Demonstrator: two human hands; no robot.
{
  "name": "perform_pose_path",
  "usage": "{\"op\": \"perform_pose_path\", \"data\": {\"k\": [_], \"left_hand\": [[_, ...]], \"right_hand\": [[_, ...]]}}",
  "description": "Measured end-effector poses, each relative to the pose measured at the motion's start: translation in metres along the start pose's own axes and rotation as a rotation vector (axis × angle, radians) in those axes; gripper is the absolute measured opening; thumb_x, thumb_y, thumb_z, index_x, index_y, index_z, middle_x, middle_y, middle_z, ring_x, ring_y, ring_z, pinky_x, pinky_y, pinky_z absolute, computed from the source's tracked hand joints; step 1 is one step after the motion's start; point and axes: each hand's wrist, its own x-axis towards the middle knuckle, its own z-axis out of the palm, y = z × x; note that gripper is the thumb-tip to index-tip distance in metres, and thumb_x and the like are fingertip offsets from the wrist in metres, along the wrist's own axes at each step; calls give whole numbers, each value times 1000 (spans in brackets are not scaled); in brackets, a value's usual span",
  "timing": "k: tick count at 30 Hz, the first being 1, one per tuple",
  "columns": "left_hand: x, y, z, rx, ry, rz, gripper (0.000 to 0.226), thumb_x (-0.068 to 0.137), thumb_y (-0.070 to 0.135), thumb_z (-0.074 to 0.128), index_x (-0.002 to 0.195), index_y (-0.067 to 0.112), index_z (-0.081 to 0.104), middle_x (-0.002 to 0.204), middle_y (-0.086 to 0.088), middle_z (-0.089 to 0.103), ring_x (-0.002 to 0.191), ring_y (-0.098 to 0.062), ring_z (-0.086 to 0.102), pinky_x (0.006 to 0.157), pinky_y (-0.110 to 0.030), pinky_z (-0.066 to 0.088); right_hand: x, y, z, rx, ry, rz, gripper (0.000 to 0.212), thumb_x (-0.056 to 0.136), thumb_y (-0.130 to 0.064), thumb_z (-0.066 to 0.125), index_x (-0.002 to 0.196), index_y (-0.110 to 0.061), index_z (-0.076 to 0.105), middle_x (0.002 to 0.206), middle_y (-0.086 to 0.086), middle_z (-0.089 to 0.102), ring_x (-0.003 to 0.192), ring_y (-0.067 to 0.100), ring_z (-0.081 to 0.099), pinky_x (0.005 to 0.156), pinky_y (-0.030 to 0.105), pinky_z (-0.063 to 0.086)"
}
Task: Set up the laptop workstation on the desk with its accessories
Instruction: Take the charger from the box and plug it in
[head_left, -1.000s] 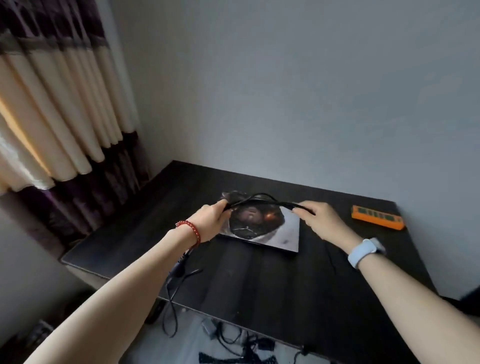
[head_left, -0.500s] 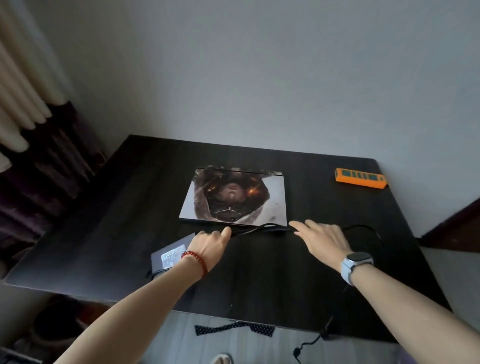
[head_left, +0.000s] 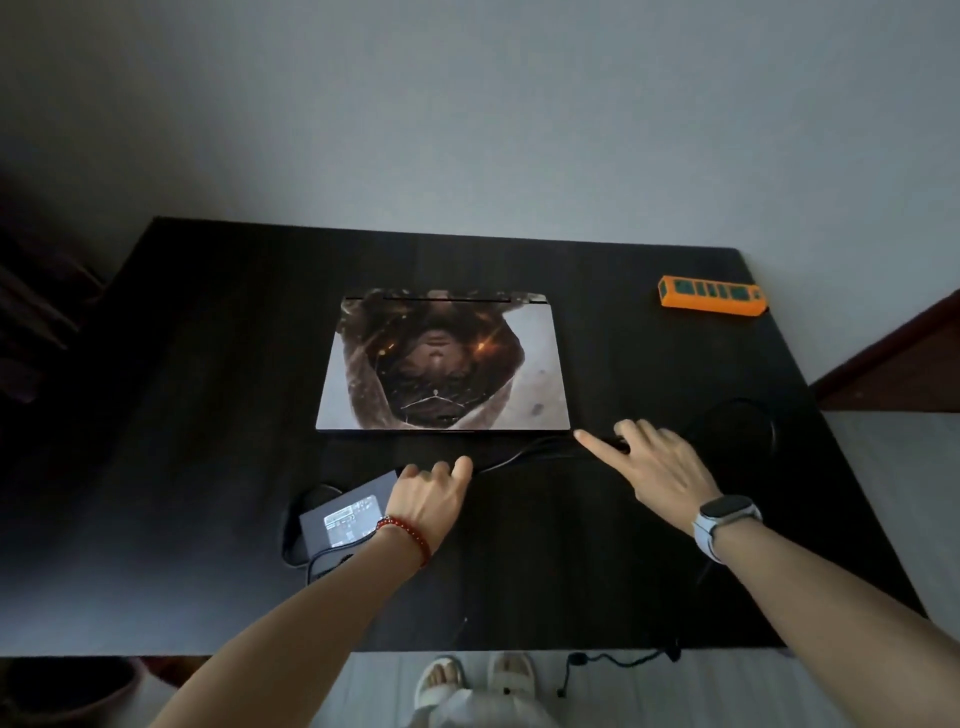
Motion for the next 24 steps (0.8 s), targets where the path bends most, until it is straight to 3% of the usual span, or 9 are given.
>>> {"op": "perform_pose_path", "data": {"k": [2,6,8,10,12,21,24], "left_hand": [[4,2,13,-1,-43,2,28,95,12,32,122,9,38,100,-10,61,83,-32,63,76,-36,40],[12,7,24,-22,-47,-35,23,97,16,32,118,11,40,98,-9,60,83,-31,62,75,-36,38],[12,10,20,-5,8,-43,15,90,24,53,101,13,54,80,-5,64,68,-24,64,66,-32,42],[16,14,22,56,44,-23,21,67,29,78,72,16,62,53,0,58,44,-17,58,50,-25,43],[19,18,31,60,75,-45,27,58,30,84,63,16,61,47,0,55,41,-16,55,46,-23,42],[33,21,50,71,141,-57,25,59,35,83,64,20,63,60,3,60,55,-16,59,52,-24,45],[29,19,48,-51,97,-154,17,76,32,71,86,19,66,83,0,63,79,-21,61,69,-31,46]], "right_hand": [[0,-1,10,19,14,26,91,50,16,70,131,-22,52,89,15,61,69,27,61,53,37,52],[3,0,33,121,-104,39,85,71,12,57,141,-29,33,109,13,55,90,26,58,72,36,49],[5,2,42,125,-107,40,85,69,11,60,140,-30,36,108,12,55,89,25,58,71,35,50],[6,2,49,124,-98,59,86,65,11,64,137,-29,42,103,12,57,83,24,59,66,36,51],[7,3,57,151,-123,70,82,70,9,60,138,-31,40,107,10,55,86,23,57,69,34,49],[12,1,83,286,-140,144,69,79,9,49,138,-25,41,110,10,54,91,25,57,76,35,45],[15,0,88,302,-155,161,64,82,6,46,138,-25,41,113,9,54,96,25,56,81,36,43]]}}
